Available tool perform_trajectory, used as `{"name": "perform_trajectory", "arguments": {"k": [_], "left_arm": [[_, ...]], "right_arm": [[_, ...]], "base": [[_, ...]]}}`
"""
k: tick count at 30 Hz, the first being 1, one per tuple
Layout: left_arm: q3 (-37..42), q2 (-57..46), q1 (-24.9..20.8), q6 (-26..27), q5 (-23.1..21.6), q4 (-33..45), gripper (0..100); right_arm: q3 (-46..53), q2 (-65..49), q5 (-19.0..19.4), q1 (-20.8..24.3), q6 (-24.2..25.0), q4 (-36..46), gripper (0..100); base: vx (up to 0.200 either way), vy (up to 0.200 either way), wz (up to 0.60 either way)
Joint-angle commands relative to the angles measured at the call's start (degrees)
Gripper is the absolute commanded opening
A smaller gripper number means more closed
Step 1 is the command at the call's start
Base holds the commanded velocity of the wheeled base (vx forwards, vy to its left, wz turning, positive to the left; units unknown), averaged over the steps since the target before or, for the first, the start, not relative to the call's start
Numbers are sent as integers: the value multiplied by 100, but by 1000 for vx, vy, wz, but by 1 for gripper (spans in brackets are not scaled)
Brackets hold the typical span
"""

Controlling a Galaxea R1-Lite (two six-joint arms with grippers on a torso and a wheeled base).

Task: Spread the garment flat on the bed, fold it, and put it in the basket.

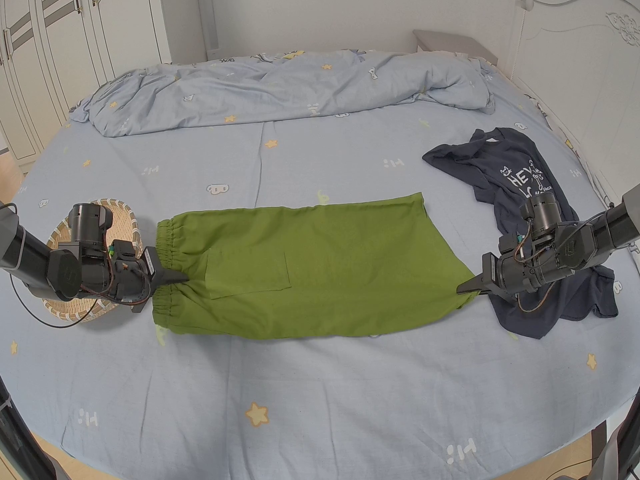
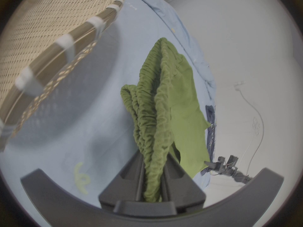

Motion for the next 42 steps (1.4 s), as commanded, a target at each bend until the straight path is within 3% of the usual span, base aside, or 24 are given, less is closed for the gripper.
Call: {"name": "perform_trajectory", "arguments": {"k": [1, 2, 5, 11, 12, 18, 27, 37, 38, 42], "left_arm": [[68, -247, 173, 566, -12, 597, 0], [103, -370, 314, 1015, -29, 1071, 0], [270, -554, 472, 1191, -100, 1282, 0], [569, -695, 604, 1463, -100, 1291, 0], [999, -853, 780, 1806, -100, 1300, 0], [1694, -1011, 815, 2333, -100, 1291, 0], [2019, -1082, 859, 2421, -100, 1238, 0], [2063, -1073, 894, 2509, -100, 1238, 0], [2072, -1082, 894, 2509, -100, 1238, 0], [2081, -1091, 885, 2518, -100, 1238, 0]], "right_arm": [[566, -588, -41, 163, -14, 8, 0], [944, -878, -137, 198, -5, -1, 0], [1507, -1255, -190, 242, -23, -10, 0], [2051, -1625, -208, 391, -5, -27, 0], [2684, -2055, -216, 532, 4, -27, 0], [3590, -2565, -225, 857, 21, -36, 0], [4389, -2706, -225, 989, 39, -581, 0], [4477, -2301, -216, 1006, 56, -880, 0], [4477, -2275, -216, 998, 56, -924, 100], [4530, -2275, -216, 989, 65, -1020, 100]], "base": [[0, 0, 0], [0, 0, 0], [0, 0, 0], [0, 0, 0], [0, 0, 0], [0, 0, 0], [0, 0, 0], [0, 0, 0], [0, 0, 0], [0, 0, 0]]}}
